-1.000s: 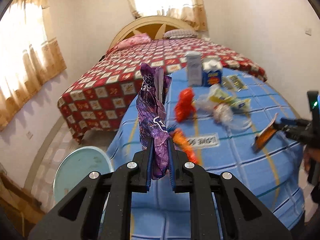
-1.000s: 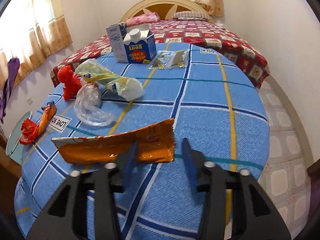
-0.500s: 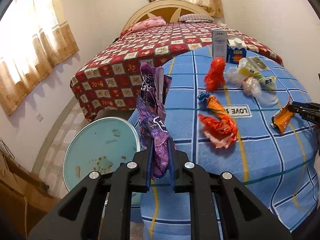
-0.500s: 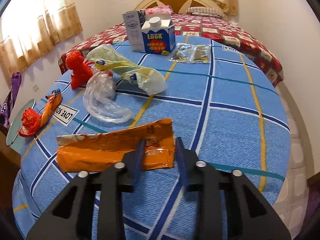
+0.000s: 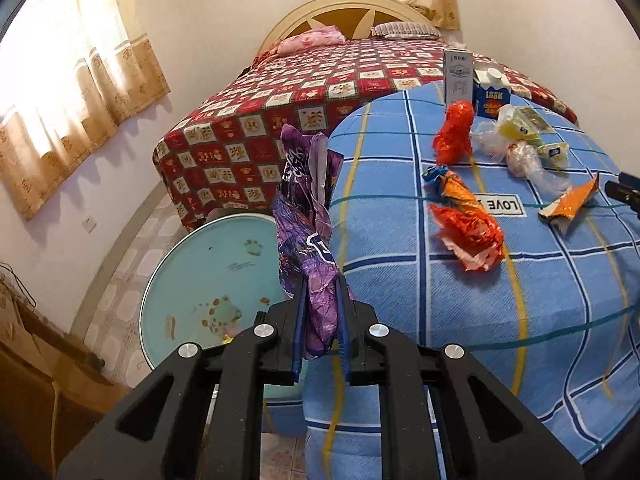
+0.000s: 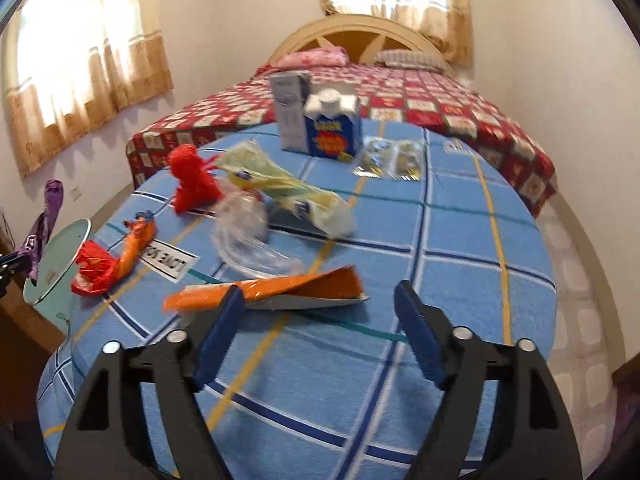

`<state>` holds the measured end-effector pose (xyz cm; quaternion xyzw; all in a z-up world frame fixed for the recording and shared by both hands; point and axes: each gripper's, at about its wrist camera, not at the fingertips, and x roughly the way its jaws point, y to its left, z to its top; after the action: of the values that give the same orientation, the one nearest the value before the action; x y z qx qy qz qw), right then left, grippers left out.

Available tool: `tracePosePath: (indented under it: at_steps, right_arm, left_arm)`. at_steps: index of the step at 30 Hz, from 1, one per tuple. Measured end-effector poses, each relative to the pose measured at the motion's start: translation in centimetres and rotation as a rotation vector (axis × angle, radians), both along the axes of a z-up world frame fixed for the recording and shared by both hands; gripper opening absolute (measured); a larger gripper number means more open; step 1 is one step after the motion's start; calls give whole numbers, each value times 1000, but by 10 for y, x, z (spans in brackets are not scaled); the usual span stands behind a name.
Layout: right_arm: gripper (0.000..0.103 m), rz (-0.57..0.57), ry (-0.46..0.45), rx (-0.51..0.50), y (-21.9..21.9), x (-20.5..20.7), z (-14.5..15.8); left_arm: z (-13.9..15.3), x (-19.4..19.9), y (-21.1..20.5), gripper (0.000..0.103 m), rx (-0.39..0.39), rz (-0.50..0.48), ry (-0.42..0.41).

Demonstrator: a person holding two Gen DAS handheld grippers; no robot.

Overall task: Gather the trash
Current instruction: 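Grasp the orange snack wrapper with right tool while left tool holds purple wrapper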

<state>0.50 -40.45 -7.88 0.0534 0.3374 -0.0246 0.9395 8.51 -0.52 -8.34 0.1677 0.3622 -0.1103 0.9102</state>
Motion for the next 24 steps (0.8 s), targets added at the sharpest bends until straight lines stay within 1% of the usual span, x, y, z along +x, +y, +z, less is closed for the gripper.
tracePosePath:
  at_steps: [1, 2, 4, 6, 8, 9, 12, 13, 15, 16, 17, 19, 21, 24]
  right_arm:
    - [81, 14, 8, -8, 0, 3, 0]
    - [82, 45, 31, -35, 3, 8, -2]
    - [82, 78, 47, -82, 4, 14, -4]
    - [82, 135, 94, -125, 7, 23, -10]
    - [82, 162, 102, -136, 10, 24, -11]
    - [82, 202, 109, -155, 13, 26, -12]
    - [82, 247, 129, -239, 19, 36, -22]
    - [82, 253, 134, -243, 20, 37, -25]
    - [79, 266, 164, -220, 15, 46, -31]
    - [72, 273, 179, -173, 9, 50, -31]
    - [70, 270, 172, -162, 6, 51, -29]
    - [69, 257, 146, -161, 2, 51, -23]
    - [69, 270, 142, -146, 3, 51, -19]
    - [72, 258, 149, -121, 3, 51, -18]
  left_arm:
    - [0, 0, 1, 13, 3, 1, -1]
    - [-1, -1, 3, 13, 8, 4, -6]
    - [-2, -1, 6, 13, 12, 6, -9]
    - [-6, 1, 10, 14, 11, 17, 3]
    - [-11, 3, 12, 14, 17, 25, 13]
    - [-13, 4, 13, 14, 19, 28, 18]
    - [-17, 8, 15, 14, 21, 40, 29]
    - [-18, 8, 16, 14, 22, 42, 29]
    - [-19, 10, 18, 14, 23, 51, 33]
    - [-19, 11, 19, 14, 23, 54, 34]
    - [-20, 12, 21, 14, 26, 62, 35]
    - [-21, 13, 23, 14, 26, 71, 39]
    - [-23, 15, 24, 14, 24, 77, 50]
    - [-25, 16, 25, 14, 24, 82, 57]
